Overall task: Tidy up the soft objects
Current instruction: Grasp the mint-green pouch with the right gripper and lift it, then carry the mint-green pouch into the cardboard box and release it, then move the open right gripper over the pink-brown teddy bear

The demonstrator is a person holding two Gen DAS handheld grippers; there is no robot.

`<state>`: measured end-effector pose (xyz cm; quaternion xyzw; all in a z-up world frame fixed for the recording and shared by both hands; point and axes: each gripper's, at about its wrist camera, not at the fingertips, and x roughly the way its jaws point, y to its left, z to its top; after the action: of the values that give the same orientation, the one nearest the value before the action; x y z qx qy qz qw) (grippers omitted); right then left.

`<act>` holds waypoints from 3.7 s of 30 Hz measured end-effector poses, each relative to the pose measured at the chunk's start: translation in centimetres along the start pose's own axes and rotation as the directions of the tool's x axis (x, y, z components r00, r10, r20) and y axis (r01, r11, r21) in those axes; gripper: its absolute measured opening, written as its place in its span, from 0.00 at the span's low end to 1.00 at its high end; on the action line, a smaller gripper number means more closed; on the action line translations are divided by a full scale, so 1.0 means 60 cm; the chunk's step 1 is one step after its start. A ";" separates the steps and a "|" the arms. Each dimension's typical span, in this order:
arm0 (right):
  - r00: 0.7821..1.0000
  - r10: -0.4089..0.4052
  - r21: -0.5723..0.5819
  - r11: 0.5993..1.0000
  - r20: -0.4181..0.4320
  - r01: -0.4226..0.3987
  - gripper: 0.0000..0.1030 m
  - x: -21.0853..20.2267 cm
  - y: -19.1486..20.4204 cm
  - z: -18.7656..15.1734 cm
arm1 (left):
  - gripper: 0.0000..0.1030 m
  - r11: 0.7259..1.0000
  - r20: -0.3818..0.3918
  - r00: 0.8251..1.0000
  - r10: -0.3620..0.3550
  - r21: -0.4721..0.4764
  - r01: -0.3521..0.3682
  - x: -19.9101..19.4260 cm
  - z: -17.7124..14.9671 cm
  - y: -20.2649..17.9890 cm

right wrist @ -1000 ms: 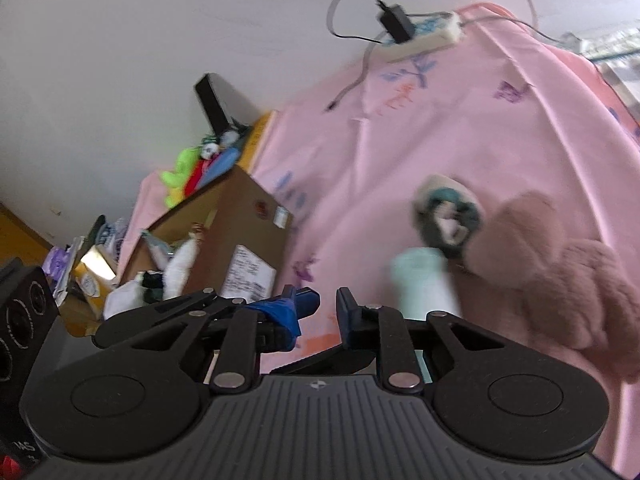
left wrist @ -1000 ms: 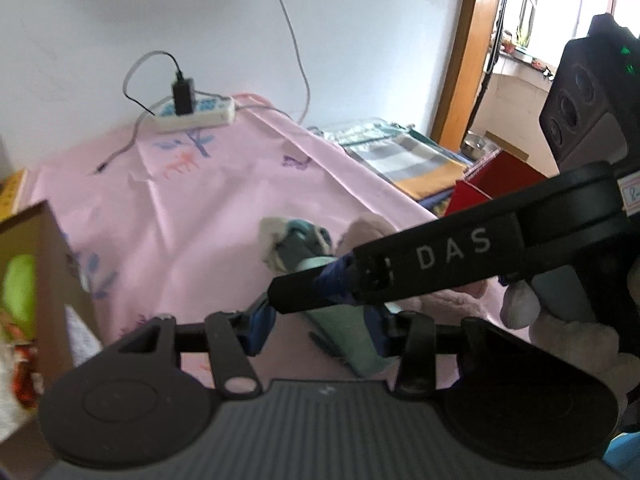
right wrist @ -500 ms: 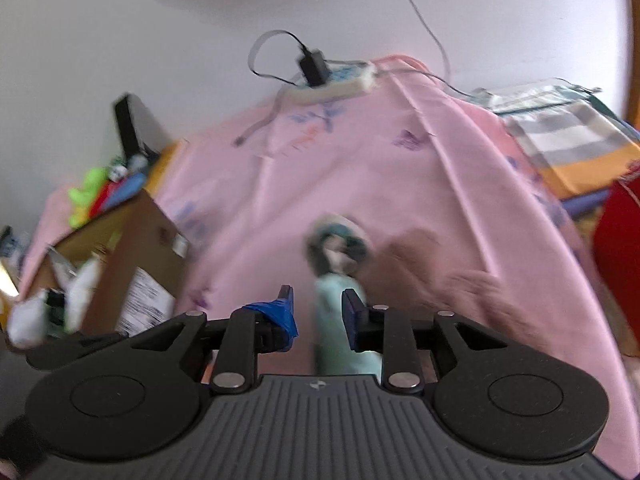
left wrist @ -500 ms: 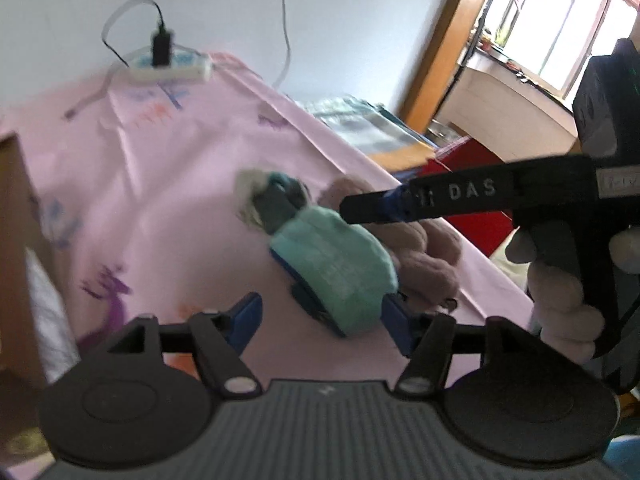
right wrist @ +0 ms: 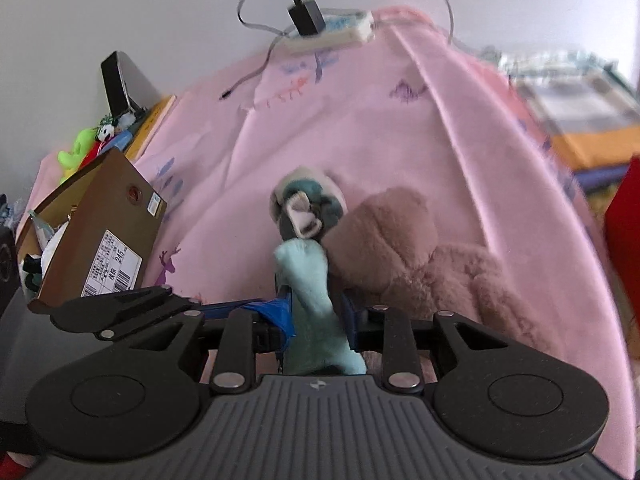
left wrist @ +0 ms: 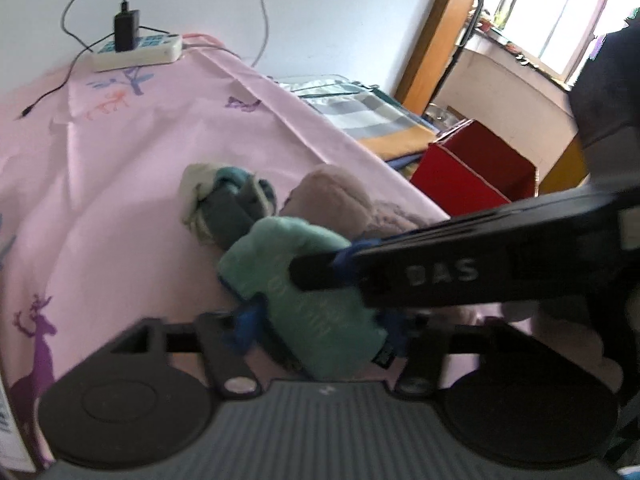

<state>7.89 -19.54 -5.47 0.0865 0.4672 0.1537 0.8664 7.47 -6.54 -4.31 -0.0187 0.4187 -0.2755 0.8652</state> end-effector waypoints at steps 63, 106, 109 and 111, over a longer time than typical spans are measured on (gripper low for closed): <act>0.964 0.201 -0.065 0.979 0.175 -0.192 0.02 0.091 0.372 0.051 | 0.11 0.978 0.147 0.968 0.205 -0.007 -0.206 -0.290 -0.067 0.300; 0.970 0.165 -0.189 0.973 0.180 -0.130 0.04 -0.042 0.286 -0.019 | 0.59 0.769 -0.019 0.775 0.631 -0.110 -0.629 -0.314 -0.053 0.134; 0.971 0.162 -0.188 0.974 0.176 -0.128 0.05 -0.048 0.270 -0.022 | 0.59 0.773 -0.020 0.779 0.626 -0.116 -0.624 -0.308 -0.049 0.116; 0.972 0.159 -0.189 0.974 0.174 -0.126 0.05 -0.053 0.259 -0.024 | 0.59 0.774 -0.019 0.780 0.626 -0.112 -0.624 -0.301 -0.047 0.103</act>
<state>2.16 -6.07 0.80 0.0570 0.3603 0.2475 0.8976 -0.75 8.14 5.15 0.0699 0.4075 0.0513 0.9091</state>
